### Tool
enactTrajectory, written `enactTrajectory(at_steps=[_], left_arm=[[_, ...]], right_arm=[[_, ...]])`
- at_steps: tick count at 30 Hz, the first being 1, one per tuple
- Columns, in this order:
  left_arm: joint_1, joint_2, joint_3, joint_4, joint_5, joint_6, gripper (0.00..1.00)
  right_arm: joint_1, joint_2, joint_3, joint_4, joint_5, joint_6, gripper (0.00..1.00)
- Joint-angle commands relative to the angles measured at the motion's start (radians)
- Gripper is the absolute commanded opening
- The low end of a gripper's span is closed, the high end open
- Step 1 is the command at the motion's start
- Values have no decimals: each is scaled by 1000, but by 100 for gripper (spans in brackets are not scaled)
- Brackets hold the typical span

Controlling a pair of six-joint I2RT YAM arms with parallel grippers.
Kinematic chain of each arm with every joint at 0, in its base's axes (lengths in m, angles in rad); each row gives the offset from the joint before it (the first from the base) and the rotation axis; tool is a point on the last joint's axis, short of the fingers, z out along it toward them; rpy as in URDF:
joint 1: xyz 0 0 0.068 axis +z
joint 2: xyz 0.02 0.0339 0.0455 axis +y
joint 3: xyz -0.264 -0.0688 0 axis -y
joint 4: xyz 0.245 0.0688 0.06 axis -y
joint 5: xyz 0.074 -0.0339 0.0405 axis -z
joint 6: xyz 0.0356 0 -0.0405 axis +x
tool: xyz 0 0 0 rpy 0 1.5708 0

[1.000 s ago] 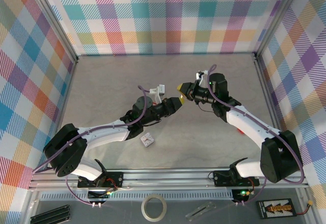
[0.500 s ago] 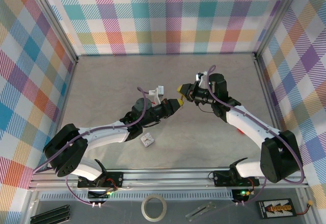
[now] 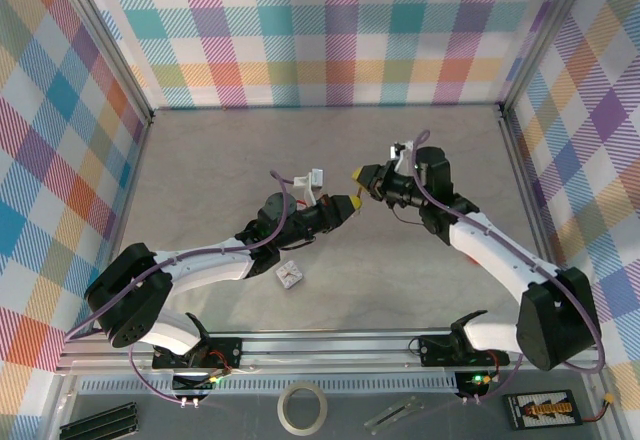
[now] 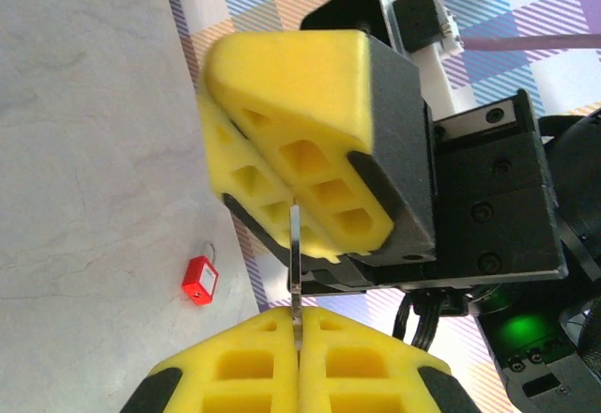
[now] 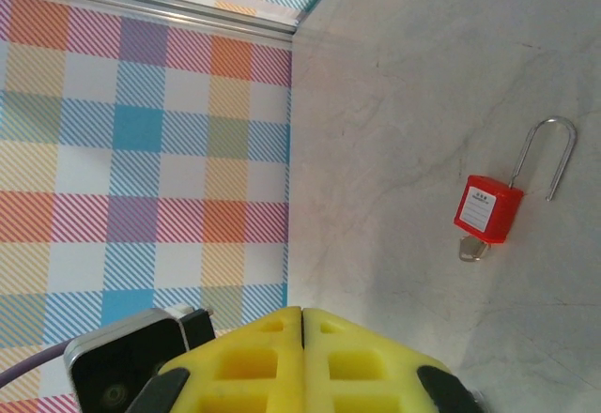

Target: Unlock with the key

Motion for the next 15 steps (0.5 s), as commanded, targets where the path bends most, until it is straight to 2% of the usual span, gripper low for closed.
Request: enactTrajectory(at_steps=[1, 7, 15], left_arm=[[5, -13, -16, 17, 23, 20, 0], [12, -12, -13, 18, 35, 22, 0], [11, 30, 20, 36, 105, 25, 0]], right_arm=[[-1, -48, -36, -11, 19, -15, 0], [-1, -105, -102, -35, 46, -6, 0], [-1, -131, -119, -23, 42, -14, 0]])
